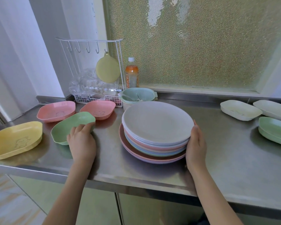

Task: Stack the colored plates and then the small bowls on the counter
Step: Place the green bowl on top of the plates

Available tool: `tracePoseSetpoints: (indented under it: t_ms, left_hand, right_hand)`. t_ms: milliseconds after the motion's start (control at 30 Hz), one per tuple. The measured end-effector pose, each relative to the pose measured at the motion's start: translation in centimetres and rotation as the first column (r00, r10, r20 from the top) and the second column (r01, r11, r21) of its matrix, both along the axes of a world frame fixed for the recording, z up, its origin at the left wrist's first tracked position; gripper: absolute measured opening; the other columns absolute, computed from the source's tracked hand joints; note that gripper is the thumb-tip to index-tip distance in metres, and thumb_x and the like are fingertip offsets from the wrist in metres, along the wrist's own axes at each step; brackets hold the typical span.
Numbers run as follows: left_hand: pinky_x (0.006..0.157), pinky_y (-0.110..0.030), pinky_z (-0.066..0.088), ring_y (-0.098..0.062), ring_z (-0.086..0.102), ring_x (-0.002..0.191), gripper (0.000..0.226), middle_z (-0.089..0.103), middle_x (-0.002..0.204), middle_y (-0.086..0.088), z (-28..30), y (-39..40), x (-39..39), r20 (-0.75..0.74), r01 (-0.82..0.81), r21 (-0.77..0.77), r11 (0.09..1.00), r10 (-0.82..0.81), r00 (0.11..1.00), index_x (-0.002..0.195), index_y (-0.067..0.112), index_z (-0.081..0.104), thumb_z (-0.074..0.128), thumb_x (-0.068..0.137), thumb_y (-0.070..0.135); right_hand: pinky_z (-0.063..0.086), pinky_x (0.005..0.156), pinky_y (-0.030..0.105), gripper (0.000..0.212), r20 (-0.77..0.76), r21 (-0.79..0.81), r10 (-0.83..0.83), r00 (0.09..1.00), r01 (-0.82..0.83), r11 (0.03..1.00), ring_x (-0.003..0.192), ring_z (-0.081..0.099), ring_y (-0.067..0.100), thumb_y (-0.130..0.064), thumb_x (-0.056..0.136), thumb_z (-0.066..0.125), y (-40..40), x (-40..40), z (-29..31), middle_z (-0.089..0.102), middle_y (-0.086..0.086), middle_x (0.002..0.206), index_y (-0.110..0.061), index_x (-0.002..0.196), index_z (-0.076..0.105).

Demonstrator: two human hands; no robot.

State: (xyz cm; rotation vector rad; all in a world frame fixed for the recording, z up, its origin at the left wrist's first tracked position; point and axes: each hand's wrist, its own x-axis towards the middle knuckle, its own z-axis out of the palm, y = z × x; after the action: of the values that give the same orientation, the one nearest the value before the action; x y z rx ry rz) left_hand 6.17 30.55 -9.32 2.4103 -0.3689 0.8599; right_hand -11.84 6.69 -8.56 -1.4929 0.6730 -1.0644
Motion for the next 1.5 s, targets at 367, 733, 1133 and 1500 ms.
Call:
tracePoseSetpoints:
  t_ms: [367, 733, 1133, 1500]
  left_hand:
    - [0.069, -0.024, 0.029, -0.021, 0.042, 0.080, 0.030, 0.064, 0.077, -0.013, 6.0, -4.8, -3.2, 0.330, 0.419, -0.218, 0.881, -0.337, 0.882, 0.103, 0.007, 0.073, 0.051, 0.082, 0.003]
    - [0.073, -0.031, 0.040, -0.022, 0.053, 0.078, 0.035, 0.066, 0.078, -0.006, 7.9, -11.2, -9.1, 0.112, 0.811, 0.011, 0.584, -0.807, 0.580, 0.097, 0.015, 0.075, 0.055, 0.079, -0.007]
    - [0.080, -0.040, 0.050, -0.028, 0.062, 0.087, 0.040, 0.072, 0.089, -0.003, 6.5, -11.3, -9.6, -0.098, 0.836, 0.112, 0.537, -0.832, 0.547, 0.104, 0.020, 0.074, 0.053, 0.078, 0.000]
    - [0.086, -0.037, 0.044, -0.035, 0.059, 0.104, 0.035, 0.068, 0.112, -0.019, 8.3, -6.0, -1.2, -0.005, 0.396, 0.000, 0.918, -0.396, 0.918, 0.121, 0.010, 0.064, 0.051, 0.089, 0.009]
  right_hand:
    - [0.036, 0.106, 0.034, 0.041, -0.013, -0.029, 0.001, 1.000, -0.002, 1.000, 0.124, 0.047, 0.012, -0.036, 0.101, 0.029, 0.0, -0.2, -0.1, 0.053, -0.003, 0.135, -0.022, 0.135, 0.048]
    - [0.038, 0.105, 0.037, 0.054, 0.015, -0.050, -0.023, 1.000, 0.024, 0.998, 0.121, 0.051, 0.013, -0.049, 0.091, 0.030, -0.2, 0.2, -0.4, 0.058, 0.000, 0.130, -0.019, 0.131, 0.052]
    - [0.038, 0.100, 0.029, 0.045, 0.003, -0.064, -0.017, 1.000, 0.017, 0.998, 0.119, 0.050, 0.013, -0.039, 0.097, 0.031, -0.2, 0.1, -0.3, 0.058, -0.001, 0.130, -0.019, 0.132, 0.052]
    - [0.034, 0.105, 0.028, 0.040, 0.006, -0.032, 0.007, 1.000, -0.007, 0.999, 0.122, 0.047, 0.008, -0.032, 0.101, 0.032, -0.2, 0.0, -0.2, 0.054, -0.005, 0.134, -0.021, 0.134, 0.050]
